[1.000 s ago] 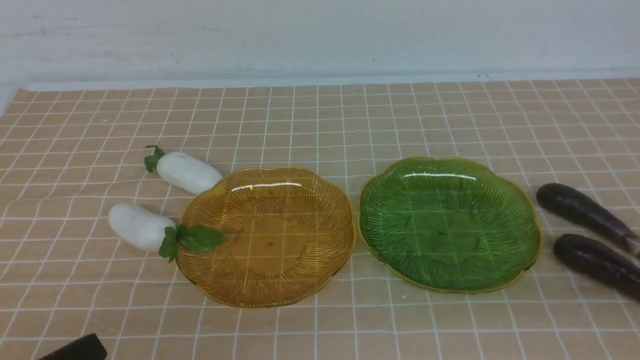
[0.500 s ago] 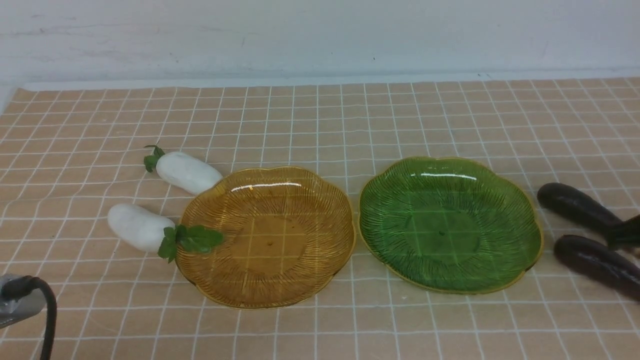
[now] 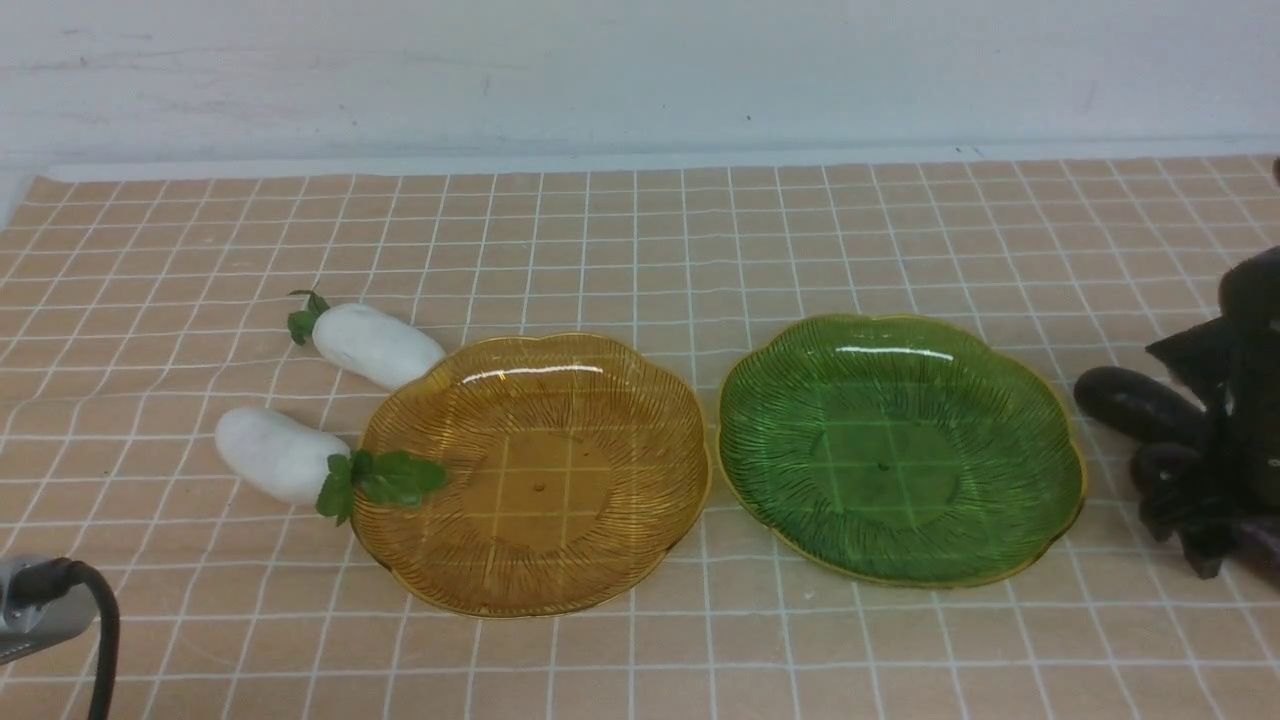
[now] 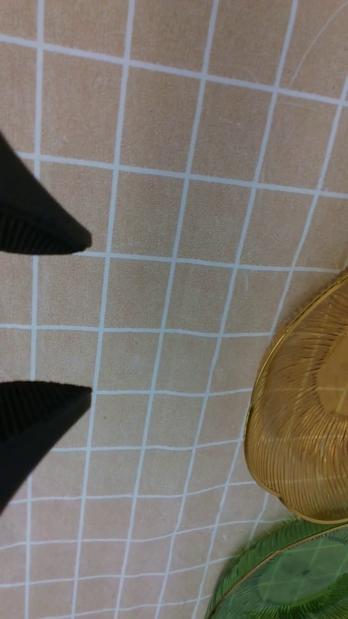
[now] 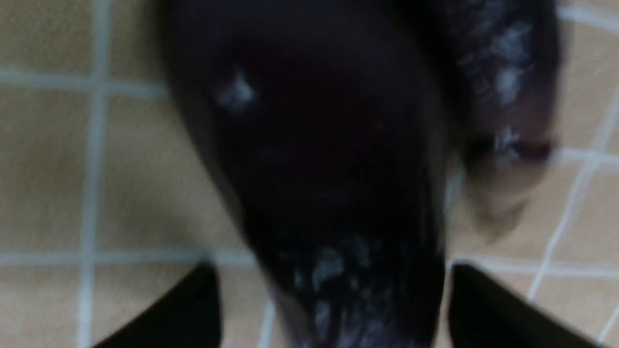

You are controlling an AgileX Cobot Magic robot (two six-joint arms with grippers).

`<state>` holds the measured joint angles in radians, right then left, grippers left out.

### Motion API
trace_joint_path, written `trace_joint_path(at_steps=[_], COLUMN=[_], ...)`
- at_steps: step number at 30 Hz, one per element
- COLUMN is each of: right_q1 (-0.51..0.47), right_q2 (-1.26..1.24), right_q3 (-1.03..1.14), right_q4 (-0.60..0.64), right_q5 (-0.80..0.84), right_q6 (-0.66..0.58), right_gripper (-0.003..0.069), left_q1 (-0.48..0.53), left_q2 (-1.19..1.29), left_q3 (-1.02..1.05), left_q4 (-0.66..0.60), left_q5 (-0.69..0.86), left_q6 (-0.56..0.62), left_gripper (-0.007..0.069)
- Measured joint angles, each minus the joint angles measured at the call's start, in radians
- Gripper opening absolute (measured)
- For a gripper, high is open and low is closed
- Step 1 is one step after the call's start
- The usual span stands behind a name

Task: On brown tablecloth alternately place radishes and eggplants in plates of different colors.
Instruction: 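Put the eggplants into the green plate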

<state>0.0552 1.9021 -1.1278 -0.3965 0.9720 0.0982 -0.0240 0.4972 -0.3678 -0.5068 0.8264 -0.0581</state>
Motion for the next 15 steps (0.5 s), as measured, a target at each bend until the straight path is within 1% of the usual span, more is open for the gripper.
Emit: trace_joint_path(at_steps=[3,5,6,8,9,10,11,12,14,15], right_q1=[0.0,0.0,0.0,0.0,0.001,0.001,0.001,0.001,0.001,0.001], right_q2=[0.016,0.022,0.022,0.022,0.022,0.019,0.015,-0.004,-0.028,-0.086], right_q3=[-0.01,-0.014,-0.015,-0.017,-0.02,-0.03,-0.033,-0.053,-0.072,-0.11], right_q4=[-0.01,-0.004,0.003,0.027,0.035,0.042,0.046,0.063,0.081,0.133], right_q5=[0.003,0.011,0.013,0.021,0.033,0.074,0.089,0.156,0.184,0.219], right_q6=[-0.005,-0.007,-0.007,-0.007,-0.007,-0.007,-0.008,-0.008,-0.008,-0.008], right_gripper=[0.0563,0.0531,0.0504,0.0403,0.0365,0.0318,0.0319,0.0328,0.0328,0.0328], left_q1=[0.0,0.0,0.0,0.0,0.0,0.0,0.0,0.0,0.0,0.0], left_q2=[0.0,0.0,0.0,0.0,0.0,0.0,0.0,0.0,0.0,0.0], left_q3=[0.0,0.0,0.0,0.0,0.0,0.0,0.0,0.0,0.0,0.0], left_q4=[0.0,0.0,0.0,0.0,0.0,0.001,0.001,0.001,0.002,0.002], left_q5=[0.001,0.001,0.001,0.001,0.001,0.002,0.002,0.002,0.003,0.003], left_q6=[0.001,0.001,0.001,0.001,0.001,0.001,0.001,0.002,0.003,0.005], left_gripper=[0.0336,0.0336,0.0336,0.0336,0.0336,0.0336,0.0336,0.0336,0.0336,0.0336])
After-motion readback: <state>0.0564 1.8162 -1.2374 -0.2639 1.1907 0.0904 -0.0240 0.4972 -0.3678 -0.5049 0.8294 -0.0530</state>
